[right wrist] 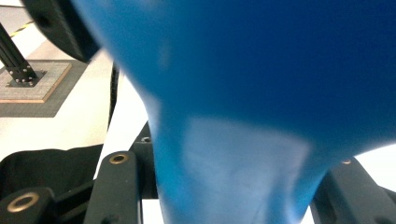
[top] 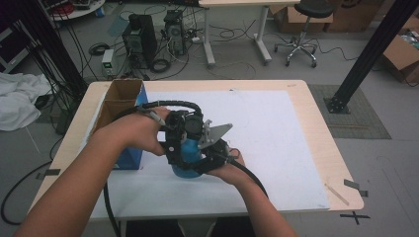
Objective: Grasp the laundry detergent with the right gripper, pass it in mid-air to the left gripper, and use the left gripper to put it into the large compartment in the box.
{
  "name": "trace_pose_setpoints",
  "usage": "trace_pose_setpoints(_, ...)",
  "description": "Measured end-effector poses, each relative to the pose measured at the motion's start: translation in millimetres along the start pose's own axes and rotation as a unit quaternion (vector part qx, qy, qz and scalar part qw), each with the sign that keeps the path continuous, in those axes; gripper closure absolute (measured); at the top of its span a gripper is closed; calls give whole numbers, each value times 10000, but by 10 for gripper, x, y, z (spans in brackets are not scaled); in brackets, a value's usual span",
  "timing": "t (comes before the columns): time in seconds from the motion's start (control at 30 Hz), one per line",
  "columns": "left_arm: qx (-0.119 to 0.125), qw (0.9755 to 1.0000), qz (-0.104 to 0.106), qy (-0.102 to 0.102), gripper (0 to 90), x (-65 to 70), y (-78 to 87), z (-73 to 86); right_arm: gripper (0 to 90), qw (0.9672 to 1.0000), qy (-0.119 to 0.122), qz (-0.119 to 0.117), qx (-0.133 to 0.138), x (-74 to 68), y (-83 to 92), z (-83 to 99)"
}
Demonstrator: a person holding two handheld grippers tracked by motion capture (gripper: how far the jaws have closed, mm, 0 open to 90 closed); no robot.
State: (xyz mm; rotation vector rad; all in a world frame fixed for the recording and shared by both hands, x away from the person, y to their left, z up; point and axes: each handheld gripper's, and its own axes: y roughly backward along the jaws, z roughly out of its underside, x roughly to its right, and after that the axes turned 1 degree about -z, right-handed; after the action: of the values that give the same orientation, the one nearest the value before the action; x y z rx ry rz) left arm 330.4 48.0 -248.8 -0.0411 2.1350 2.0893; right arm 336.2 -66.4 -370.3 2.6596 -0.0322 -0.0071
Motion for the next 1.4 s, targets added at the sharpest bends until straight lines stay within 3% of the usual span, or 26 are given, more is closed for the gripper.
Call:
trace_pose_setpoints(0.13,-38,10000,62,-14,145,5,-3,-6,465,10000,-30,9,-22,-5,-4,1)
trace_pose_setpoints(0.57,-103,9999,-60,-31,177,1,-12,-7,465,10000,-5,40,27,20,-18,13)
trace_pose_setpoints(0.67,-109,9999,-110,-39,198,-2,-16,-19,465,9999,-103,14,-11,2,-16,9)
trace_pose_setpoints(0.77,-141,9998,-94,-54,211,0,-17,-28,465,10000,29,19,77,21,-29,9)
trace_pose_setpoints(0.97,-161,9998,-130,-21,270,2,-13,-26,465,10000,8,11,57,20,-31,10)
trace_pose_setpoints(1.4,-251,9996,-81,-36,304,3,-27,-46,465,9999,63,16,111,36,-50,16)
